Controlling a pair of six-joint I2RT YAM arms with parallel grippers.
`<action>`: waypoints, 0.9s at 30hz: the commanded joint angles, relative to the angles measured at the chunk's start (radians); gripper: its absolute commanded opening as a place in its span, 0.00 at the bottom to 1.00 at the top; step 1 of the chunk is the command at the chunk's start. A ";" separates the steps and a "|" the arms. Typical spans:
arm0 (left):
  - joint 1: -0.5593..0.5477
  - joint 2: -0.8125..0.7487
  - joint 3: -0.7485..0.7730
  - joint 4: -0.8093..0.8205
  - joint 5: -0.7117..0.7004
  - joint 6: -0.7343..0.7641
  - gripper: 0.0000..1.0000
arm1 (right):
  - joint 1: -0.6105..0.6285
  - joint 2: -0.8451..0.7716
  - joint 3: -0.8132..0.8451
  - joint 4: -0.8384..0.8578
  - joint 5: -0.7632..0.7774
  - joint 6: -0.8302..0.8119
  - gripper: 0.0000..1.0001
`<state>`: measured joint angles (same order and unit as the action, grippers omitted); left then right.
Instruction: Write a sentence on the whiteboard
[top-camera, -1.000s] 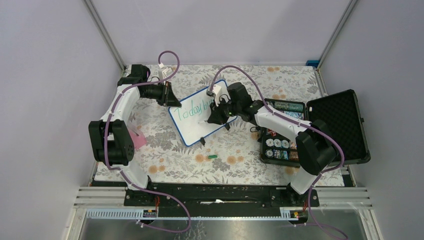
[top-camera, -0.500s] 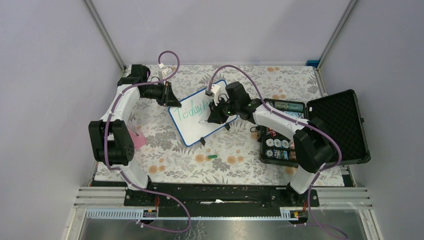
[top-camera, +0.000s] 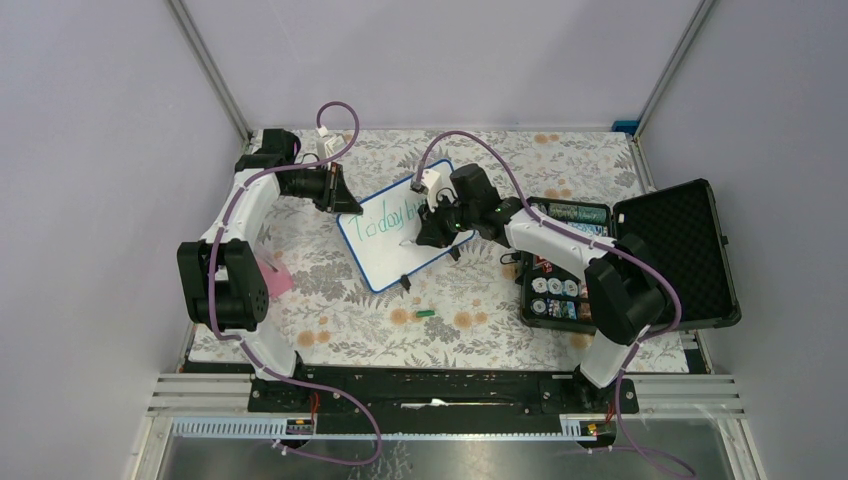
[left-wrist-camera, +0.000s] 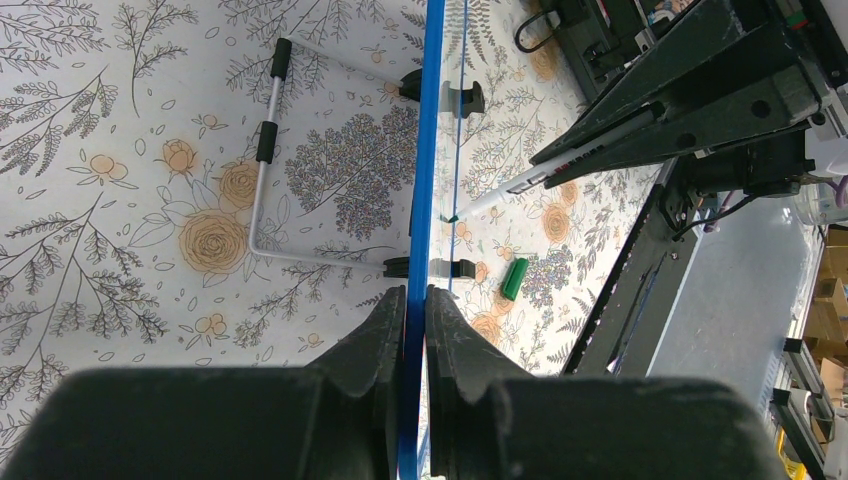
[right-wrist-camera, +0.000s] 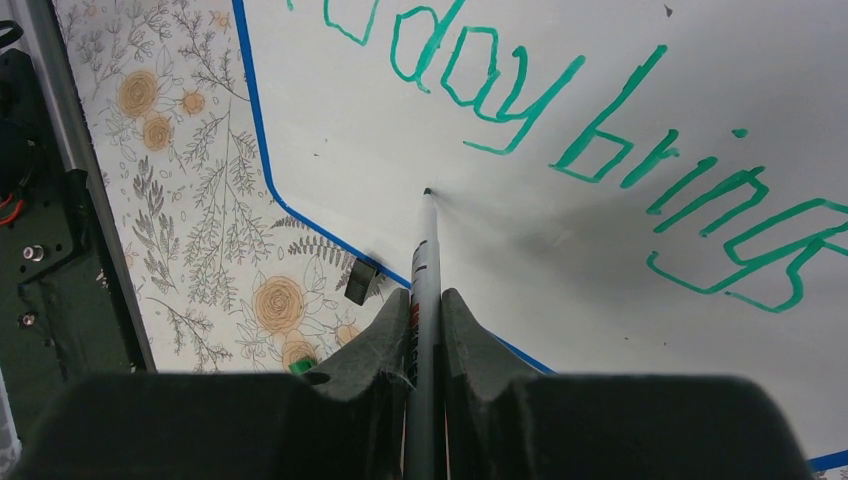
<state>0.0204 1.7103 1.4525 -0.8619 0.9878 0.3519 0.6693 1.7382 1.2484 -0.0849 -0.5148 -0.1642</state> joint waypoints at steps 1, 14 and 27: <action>-0.003 0.002 0.013 0.014 -0.022 0.024 0.00 | 0.006 0.012 0.053 0.005 0.021 -0.015 0.00; -0.005 0.003 0.019 0.015 -0.022 0.025 0.00 | 0.005 0.039 0.097 -0.013 0.008 -0.012 0.00; -0.007 0.008 0.021 0.014 -0.026 0.025 0.00 | 0.016 0.046 0.096 -0.017 -0.018 -0.010 0.00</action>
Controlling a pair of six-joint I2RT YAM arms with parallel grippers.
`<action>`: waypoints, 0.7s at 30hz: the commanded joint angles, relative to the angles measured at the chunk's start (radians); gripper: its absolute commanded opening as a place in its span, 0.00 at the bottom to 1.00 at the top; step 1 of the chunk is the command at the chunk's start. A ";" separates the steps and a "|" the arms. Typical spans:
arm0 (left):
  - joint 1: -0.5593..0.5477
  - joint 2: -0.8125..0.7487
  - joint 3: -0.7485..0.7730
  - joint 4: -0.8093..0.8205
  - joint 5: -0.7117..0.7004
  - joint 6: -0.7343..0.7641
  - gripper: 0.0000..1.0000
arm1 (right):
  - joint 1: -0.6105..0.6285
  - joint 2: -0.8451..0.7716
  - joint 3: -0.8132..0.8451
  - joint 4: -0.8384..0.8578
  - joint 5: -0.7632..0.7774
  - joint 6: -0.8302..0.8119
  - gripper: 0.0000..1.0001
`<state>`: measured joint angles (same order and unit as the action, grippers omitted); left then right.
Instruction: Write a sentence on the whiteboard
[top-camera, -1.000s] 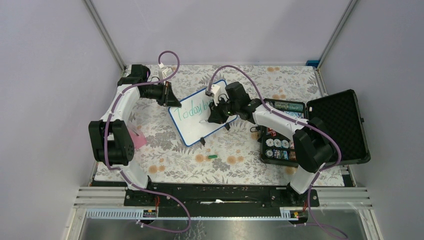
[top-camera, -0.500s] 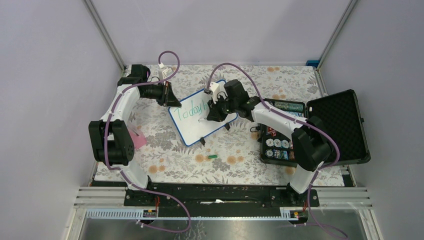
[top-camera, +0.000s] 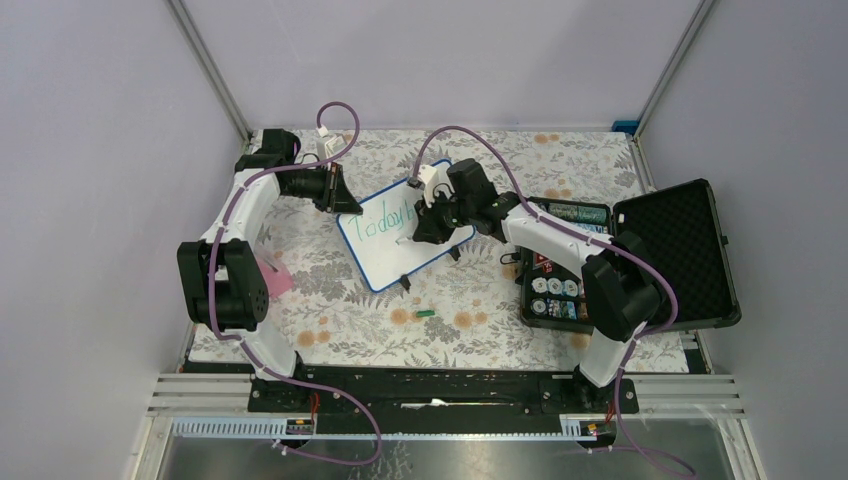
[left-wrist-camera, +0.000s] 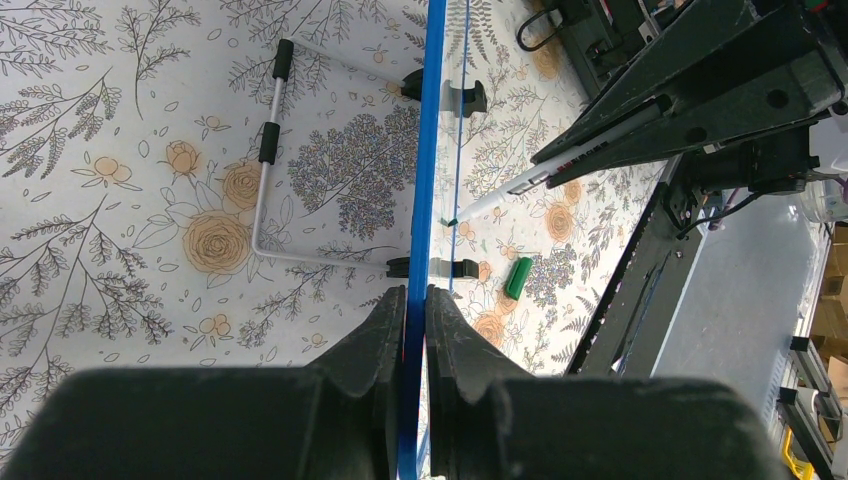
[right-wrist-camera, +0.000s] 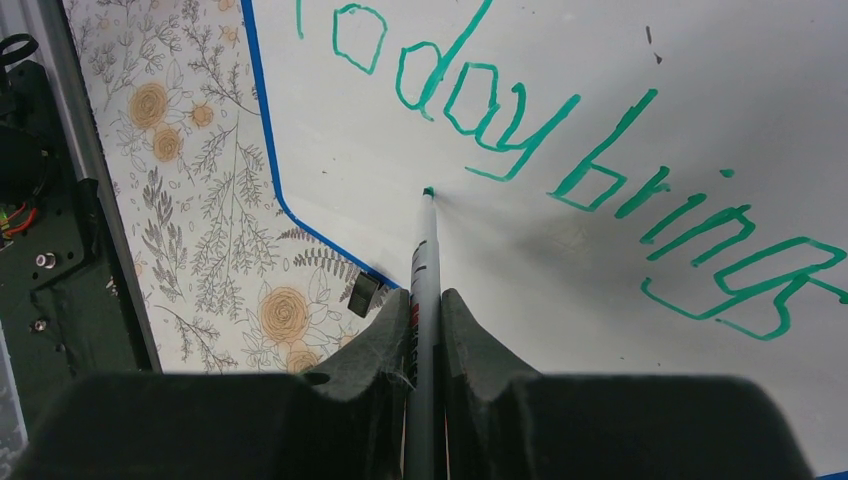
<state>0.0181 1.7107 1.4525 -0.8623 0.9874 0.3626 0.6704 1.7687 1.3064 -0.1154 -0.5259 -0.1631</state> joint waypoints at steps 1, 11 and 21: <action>-0.004 0.009 0.022 0.014 -0.026 0.014 0.00 | 0.017 0.017 0.036 0.014 -0.007 -0.011 0.00; -0.004 0.009 0.023 0.015 -0.029 0.015 0.00 | 0.025 0.017 0.018 0.013 -0.013 -0.017 0.00; -0.004 0.009 0.026 0.014 -0.031 0.015 0.00 | 0.032 0.010 -0.015 0.007 -0.017 -0.035 0.00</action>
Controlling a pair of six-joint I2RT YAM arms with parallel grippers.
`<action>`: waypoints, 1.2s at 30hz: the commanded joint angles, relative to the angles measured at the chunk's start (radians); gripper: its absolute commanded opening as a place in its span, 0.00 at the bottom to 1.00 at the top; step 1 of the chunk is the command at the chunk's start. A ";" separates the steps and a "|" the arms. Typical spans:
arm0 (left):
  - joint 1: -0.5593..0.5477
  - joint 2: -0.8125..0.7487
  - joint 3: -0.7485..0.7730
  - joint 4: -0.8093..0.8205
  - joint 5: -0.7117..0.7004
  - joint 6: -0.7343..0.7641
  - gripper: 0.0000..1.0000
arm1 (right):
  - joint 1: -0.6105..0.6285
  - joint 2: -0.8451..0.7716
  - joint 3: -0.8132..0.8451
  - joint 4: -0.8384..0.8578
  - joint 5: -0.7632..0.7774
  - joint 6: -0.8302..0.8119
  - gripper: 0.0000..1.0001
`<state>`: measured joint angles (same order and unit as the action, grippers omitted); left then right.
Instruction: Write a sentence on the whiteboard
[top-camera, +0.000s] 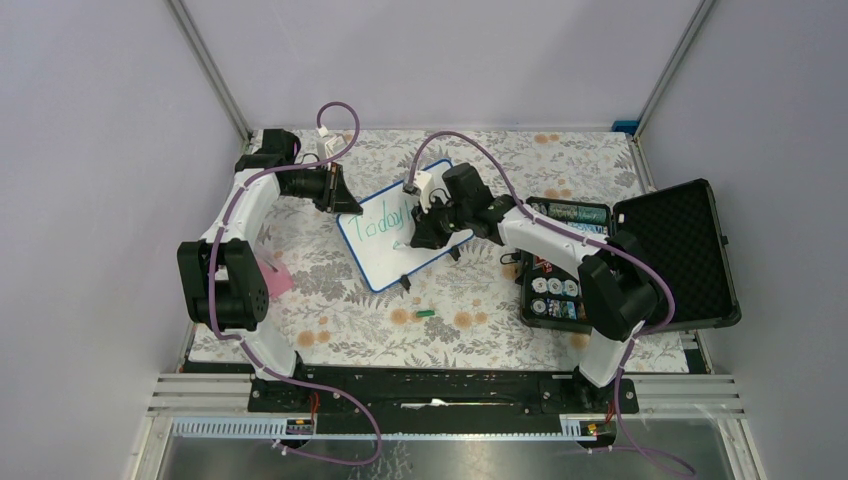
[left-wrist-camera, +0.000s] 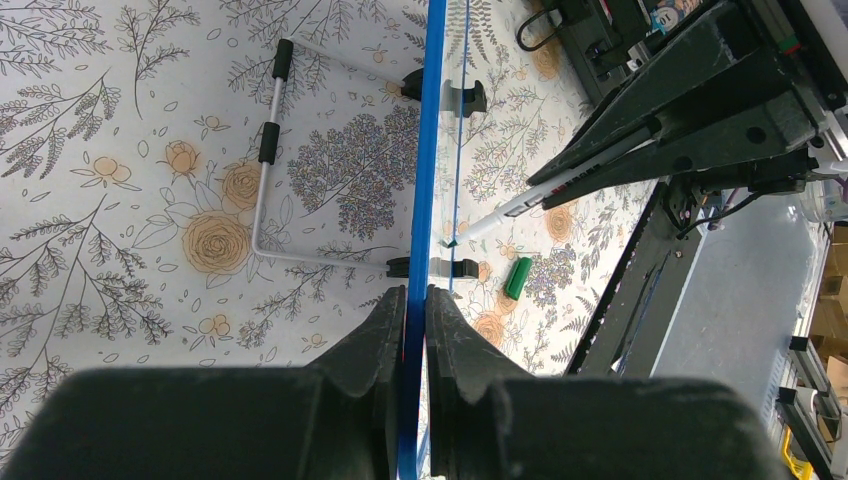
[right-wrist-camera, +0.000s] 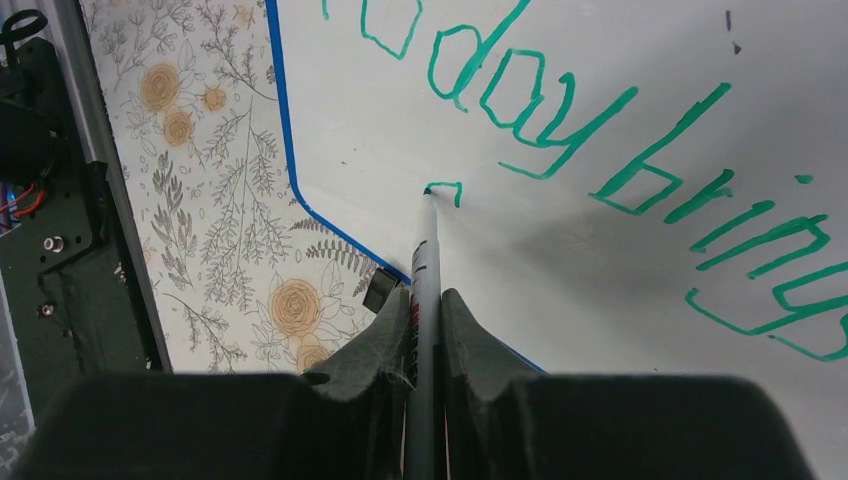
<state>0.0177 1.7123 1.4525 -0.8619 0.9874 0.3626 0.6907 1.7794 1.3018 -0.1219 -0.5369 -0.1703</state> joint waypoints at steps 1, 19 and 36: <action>-0.004 0.009 0.026 0.014 -0.031 0.013 0.00 | 0.011 -0.003 -0.014 0.012 -0.005 -0.029 0.00; -0.004 0.014 0.030 0.013 -0.033 0.010 0.00 | -0.020 -0.047 -0.021 -0.004 0.063 -0.058 0.00; -0.004 0.014 0.032 0.014 -0.035 0.011 0.00 | -0.034 -0.025 0.037 -0.006 0.056 -0.039 0.00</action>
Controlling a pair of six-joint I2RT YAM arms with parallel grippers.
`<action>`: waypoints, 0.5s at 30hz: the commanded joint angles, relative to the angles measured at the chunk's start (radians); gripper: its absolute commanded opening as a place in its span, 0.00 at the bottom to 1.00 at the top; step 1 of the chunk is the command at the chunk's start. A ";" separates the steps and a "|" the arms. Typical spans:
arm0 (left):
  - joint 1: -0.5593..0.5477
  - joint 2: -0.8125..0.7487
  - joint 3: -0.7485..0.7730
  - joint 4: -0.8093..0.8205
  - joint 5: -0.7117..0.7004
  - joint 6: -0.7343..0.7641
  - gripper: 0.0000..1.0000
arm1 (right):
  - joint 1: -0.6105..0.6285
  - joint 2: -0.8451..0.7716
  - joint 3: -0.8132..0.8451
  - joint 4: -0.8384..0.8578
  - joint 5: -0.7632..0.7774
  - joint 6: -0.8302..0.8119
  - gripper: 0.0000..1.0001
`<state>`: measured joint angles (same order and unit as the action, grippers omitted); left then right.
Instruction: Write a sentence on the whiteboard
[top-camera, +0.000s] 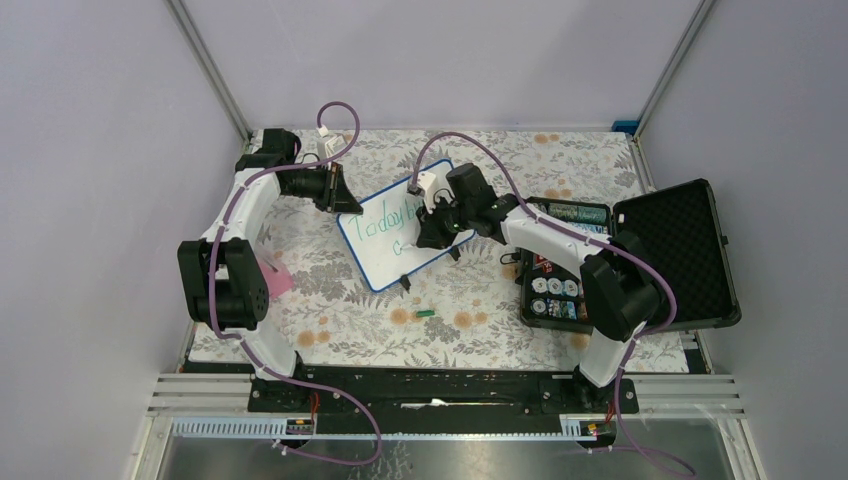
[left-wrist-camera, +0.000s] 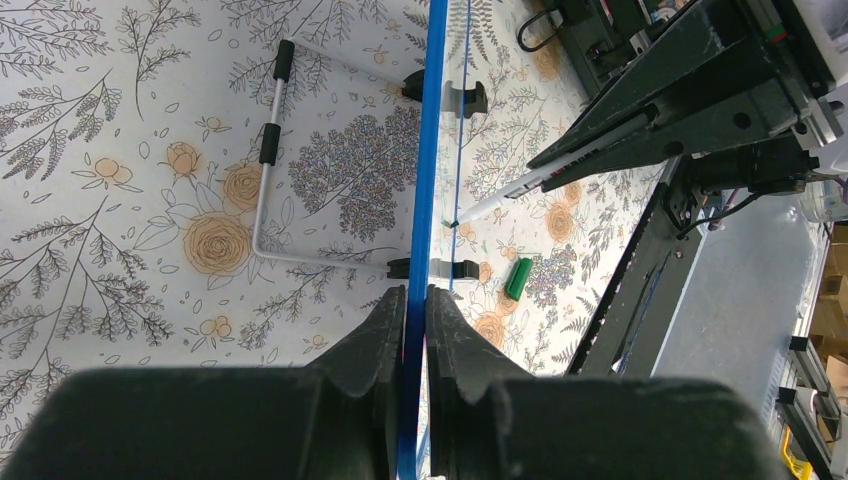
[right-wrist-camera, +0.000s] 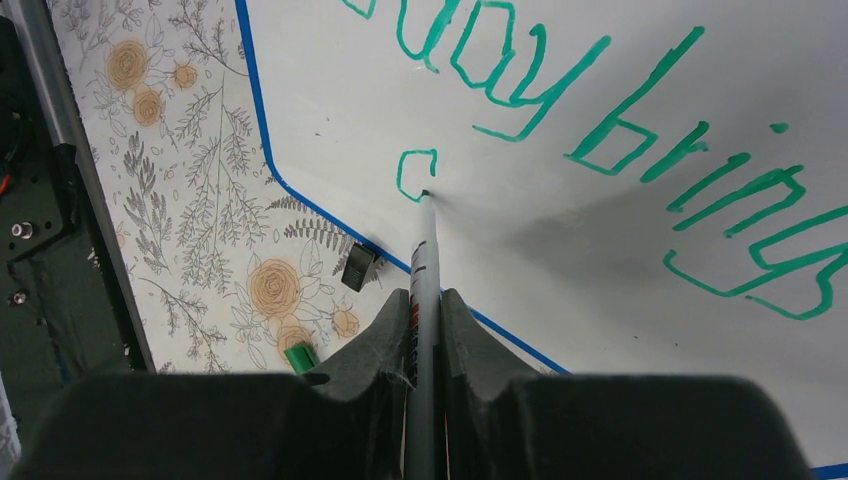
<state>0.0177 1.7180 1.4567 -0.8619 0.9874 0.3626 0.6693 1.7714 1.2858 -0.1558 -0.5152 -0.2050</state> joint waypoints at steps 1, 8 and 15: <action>-0.004 0.009 0.028 0.014 -0.035 0.012 0.00 | -0.013 -0.016 0.056 0.027 0.035 -0.005 0.00; -0.004 0.007 0.030 0.015 -0.034 0.009 0.00 | -0.013 -0.009 0.081 0.015 0.037 -0.006 0.00; -0.004 0.009 0.031 0.014 -0.034 0.012 0.00 | -0.013 -0.008 0.066 0.014 0.035 -0.011 0.00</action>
<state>0.0177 1.7180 1.4578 -0.8623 0.9874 0.3622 0.6662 1.7714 1.3228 -0.1642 -0.5083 -0.2050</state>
